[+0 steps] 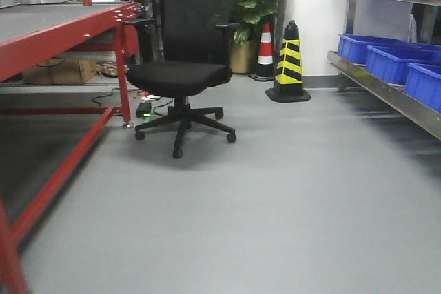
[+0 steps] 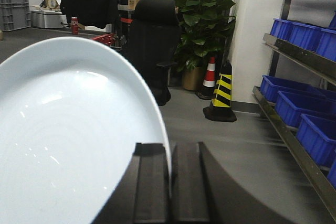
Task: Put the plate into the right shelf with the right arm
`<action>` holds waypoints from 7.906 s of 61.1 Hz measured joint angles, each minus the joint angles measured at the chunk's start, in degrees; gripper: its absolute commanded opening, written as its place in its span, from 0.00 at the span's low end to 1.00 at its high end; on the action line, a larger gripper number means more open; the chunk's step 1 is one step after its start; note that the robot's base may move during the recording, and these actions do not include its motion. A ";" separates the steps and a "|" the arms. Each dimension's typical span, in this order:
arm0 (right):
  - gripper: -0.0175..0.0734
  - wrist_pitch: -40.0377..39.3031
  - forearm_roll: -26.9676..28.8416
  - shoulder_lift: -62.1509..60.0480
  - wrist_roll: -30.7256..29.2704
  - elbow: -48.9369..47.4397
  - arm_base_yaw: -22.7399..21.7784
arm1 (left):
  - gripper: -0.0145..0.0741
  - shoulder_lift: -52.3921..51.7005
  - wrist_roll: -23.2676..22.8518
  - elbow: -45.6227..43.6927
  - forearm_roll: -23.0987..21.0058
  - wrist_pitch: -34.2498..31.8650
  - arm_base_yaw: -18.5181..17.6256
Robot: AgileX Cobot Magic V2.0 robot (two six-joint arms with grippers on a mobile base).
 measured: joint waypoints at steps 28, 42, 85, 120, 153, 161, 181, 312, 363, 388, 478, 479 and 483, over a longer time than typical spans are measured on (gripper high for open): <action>0.25 0.00 0.00 0.00 0.00 0.00 0.00 | 0.11 0.00 0.00 0.00 0.00 0.00 0.00; 0.25 0.00 0.00 0.00 0.00 0.00 0.00 | 0.11 0.00 0.00 0.00 0.00 0.00 0.00; 0.25 0.00 0.00 0.00 0.00 0.00 0.00 | 0.11 0.00 0.00 0.00 0.00 0.00 0.00; 0.25 0.00 0.00 0.00 0.00 0.00 0.00 | 0.11 0.00 0.00 0.00 0.00 0.00 0.00; 0.25 0.00 0.00 0.00 0.00 0.00 0.00 | 0.11 0.00 0.00 0.00 0.00 0.00 0.00; 0.25 0.00 0.00 0.00 0.00 0.00 0.00 | 0.11 0.00 0.00 0.00 0.00 0.00 0.00; 0.25 0.00 0.00 0.00 0.00 0.00 0.00 | 0.11 0.00 0.00 0.00 0.00 0.00 0.00; 0.25 -0.29 0.00 22.08 0.11 -28.09 0.00 | 0.11 0.00 0.00 0.00 0.00 0.00 0.00; 0.26 0.37 0.00 74.32 0.18 -50.28 0.00 | 0.11 0.00 0.00 0.00 0.00 0.00 0.00; 0.66 0.37 0.00 74.81 0.57 -50.37 0.00 | 0.11 0.00 0.00 0.00 0.00 0.00 0.00; 0.26 9.04 2.00 0.58 2.72 -0.10 4.50 | 0.11 0.00 0.00 0.00 0.00 0.00 0.00; 0.26 9.04 2.00 0.34 2.72 0.17 4.50 | 0.11 0.00 0.00 0.00 0.00 0.00 0.00; 0.26 9.04 2.09 -0.15 2.72 1.03 4.50 | 0.11 0.00 0.00 0.00 0.00 0.00 0.00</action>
